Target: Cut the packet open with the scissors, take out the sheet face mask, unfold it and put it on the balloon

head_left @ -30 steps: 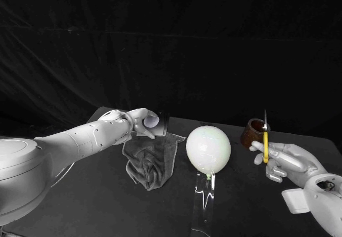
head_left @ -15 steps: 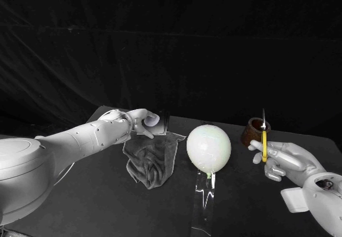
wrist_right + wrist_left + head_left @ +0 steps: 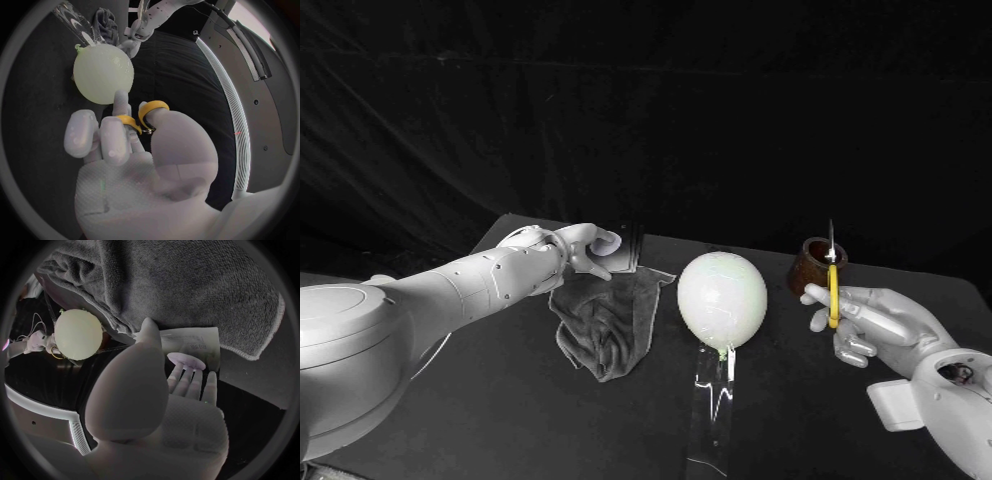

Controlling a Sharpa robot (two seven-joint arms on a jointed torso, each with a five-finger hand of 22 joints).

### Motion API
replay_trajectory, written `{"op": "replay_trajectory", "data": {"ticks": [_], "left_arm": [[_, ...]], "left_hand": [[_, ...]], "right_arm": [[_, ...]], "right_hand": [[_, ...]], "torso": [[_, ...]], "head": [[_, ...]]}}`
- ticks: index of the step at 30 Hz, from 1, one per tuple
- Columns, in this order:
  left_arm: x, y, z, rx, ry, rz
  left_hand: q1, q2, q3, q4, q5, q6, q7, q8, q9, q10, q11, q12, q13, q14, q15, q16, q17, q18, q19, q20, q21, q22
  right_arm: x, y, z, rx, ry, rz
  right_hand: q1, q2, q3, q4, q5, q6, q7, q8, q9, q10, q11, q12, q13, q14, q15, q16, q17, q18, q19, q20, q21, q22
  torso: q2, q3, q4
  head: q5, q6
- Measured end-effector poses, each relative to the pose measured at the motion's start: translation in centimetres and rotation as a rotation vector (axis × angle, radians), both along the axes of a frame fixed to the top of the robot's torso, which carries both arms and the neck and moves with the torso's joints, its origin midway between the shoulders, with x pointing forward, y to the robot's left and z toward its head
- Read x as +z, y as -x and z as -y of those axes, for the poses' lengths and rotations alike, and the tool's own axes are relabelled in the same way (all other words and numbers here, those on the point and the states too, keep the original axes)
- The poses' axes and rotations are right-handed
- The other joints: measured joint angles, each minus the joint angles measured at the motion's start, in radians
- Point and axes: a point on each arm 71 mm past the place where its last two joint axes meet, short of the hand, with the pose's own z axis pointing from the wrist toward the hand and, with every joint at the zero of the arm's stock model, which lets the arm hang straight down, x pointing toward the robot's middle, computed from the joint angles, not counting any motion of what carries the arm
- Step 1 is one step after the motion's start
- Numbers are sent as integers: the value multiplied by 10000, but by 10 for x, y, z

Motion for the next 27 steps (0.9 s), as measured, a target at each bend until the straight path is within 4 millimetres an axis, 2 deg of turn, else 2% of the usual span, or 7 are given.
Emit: {"op": "replay_trajectory", "data": {"ticks": [6,11,15,18,27], "left_arm": [[0,2,0,-111,123,81],[0,4,1,-171,193,149],[1,4,0,-200,236,216],[1,5,-1,-211,269,275],[2,6,-2,-254,348,346]], "left_hand": [[147,228,167,-27,40,420,48,165,152,464,41,71,31,398,30,96,121,-6,73,1,43,31],[263,479,288,-69,41,952,112,395,306,1097,56,164,60,823,35,176,150,-6,227,1,106,64],[331,595,355,-136,41,1399,172,555,451,1636,57,205,90,1125,34,275,163,-7,362,1,136,64],[407,673,355,-137,50,1740,256,698,589,2086,55,264,91,1400,37,324,364,-7,410,16,171,59],[479,748,384,-163,71,2220,304,858,698,2591,22,276,93,1631,26,376,415,-8,512,-10,209,60]], "right_arm": [[0,0,0,38,5,12],[0,0,0,58,16,23],[0,1,0,80,18,27],[0,1,0,90,19,28],[0,1,0,115,19,26]], "right_hand": [[1,-1,0,-1,0,0,-1,-2,-1,0,0,-2,-4,10,-7,0,14,-2,0,0,0,-7],[1,-1,-1,-2,0,0,-1,-3,-2,1,0,-14,-7,29,-25,-1,21,-2,-1,1,0,-7],[2,-2,-12,-14,0,0,-1,-4,-4,1,0,-20,-7,29,-25,-1,21,-3,-1,1,0,-3],[2,-2,-11,-15,0,0,-1,37,-2,1,0,-6,-7,29,-24,-1,23,-5,-1,1,-1,2],[12,-12,0,-28,0,0,-1,38,4,1,0,0,-11,28,-21,-2,36,-6,-1,1,-1,1]], "torso": [[1,-2,12],[1,-3,15],[1,-3,14],[1,-3,12],[2,1,10]], "head": [[-15,-19],[-16,-30],[-7,-33],[-5,-41],[0,-70]]}}
